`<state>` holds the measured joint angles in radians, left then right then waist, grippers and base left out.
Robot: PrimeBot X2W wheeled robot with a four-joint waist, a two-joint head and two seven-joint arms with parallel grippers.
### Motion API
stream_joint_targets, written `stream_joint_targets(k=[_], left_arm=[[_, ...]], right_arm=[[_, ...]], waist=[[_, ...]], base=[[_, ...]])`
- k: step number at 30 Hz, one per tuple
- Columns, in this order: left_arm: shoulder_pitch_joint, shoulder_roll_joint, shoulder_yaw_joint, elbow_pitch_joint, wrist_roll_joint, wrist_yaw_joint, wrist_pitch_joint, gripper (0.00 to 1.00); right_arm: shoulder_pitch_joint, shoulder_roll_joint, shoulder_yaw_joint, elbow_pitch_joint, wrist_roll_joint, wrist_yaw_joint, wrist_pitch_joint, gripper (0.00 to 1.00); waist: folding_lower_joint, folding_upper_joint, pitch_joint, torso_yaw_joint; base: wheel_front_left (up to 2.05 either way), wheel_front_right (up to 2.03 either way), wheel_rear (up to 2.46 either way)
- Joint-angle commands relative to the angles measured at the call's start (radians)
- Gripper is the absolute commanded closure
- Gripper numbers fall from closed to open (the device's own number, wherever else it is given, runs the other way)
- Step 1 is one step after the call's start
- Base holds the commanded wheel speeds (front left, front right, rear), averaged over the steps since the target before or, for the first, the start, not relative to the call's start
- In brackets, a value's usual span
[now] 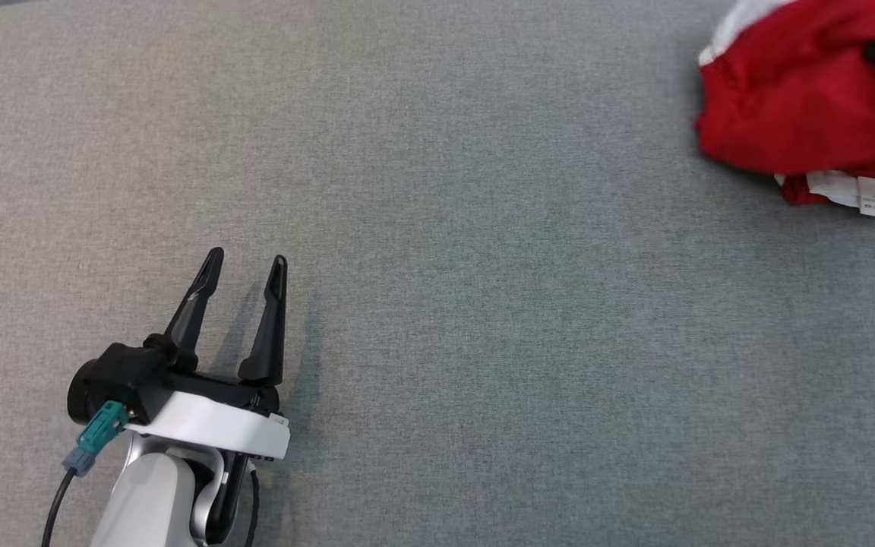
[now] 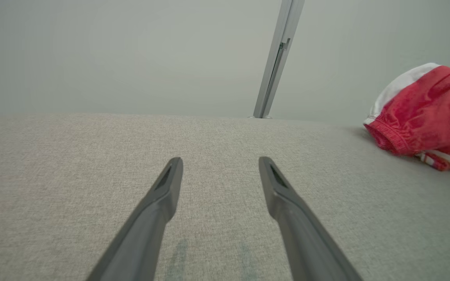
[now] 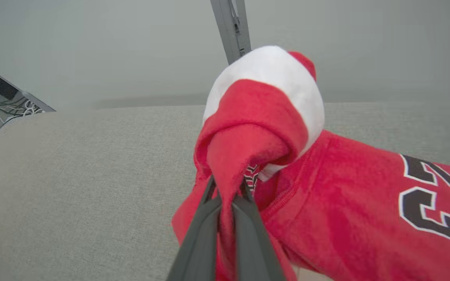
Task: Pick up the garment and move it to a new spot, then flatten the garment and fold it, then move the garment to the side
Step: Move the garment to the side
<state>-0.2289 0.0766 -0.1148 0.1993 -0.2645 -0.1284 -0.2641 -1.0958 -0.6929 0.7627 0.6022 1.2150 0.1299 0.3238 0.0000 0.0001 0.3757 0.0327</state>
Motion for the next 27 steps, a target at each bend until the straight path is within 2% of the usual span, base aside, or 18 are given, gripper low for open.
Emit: stream_joint_targets(k=[1,7,13,17,18,24,27], left_arm=[[-0.001,0.007,0.005,0.001,-0.003,-0.004,0.001,0.0],[-0.002,0.021,0.001,-0.005,0.003,-0.003,0.001,0.0],[-0.022,0.032,-0.013,-0.013,0.001,-0.003,0.001,0.0],[-0.027,0.038,-0.012,-0.011,-0.003,-0.003,0.001,0.0],[-0.028,0.037,-0.008,-0.007,-0.005,-0.003,0.001,0.0],[-0.006,0.03,0.0,0.007,-0.008,-0.003,0.001,0.0],[0.014,0.028,0.011,0.013,-0.012,-0.003,0.001,0.0]], right_arm=[[0.026,-0.032,0.02,0.03,-0.016,0.002,-0.005,1.0],[0.01,-0.041,0.052,0.156,-0.105,0.002,-0.091,1.0],[-0.021,0.03,0.087,0.351,-0.2,0.001,-0.17,1.0],[-0.046,0.074,0.116,0.521,-0.301,0.001,-0.263,1.0],[-0.062,0.101,0.112,0.601,-0.333,0.001,-0.323,0.0],[-0.074,0.141,0.09,0.686,-0.408,0.001,-0.459,0.0],[-0.045,0.122,0.057,0.689,-0.447,0.001,-0.486,0.0]], waist=[[0.0,-0.0001,-0.007,-0.006],[0.0,-0.0001,-0.006,-0.018],[0.0,-0.0001,0.025,-0.014],[0.0,-0.0001,0.035,-0.002],[0.0,-0.0001,0.031,0.002],[0.0,-0.0001,-0.028,-0.016],[0.0,-0.0001,-0.081,-0.037]], base=[[0.0,0.0,0.0],[0.0,0.0,0.0],[0.0,0.0,0.0],[0.0,0.0,0.0],[0.0,0.0,0.0],[0.0,0.0,0.0],[0.0,0.0,0.0]])
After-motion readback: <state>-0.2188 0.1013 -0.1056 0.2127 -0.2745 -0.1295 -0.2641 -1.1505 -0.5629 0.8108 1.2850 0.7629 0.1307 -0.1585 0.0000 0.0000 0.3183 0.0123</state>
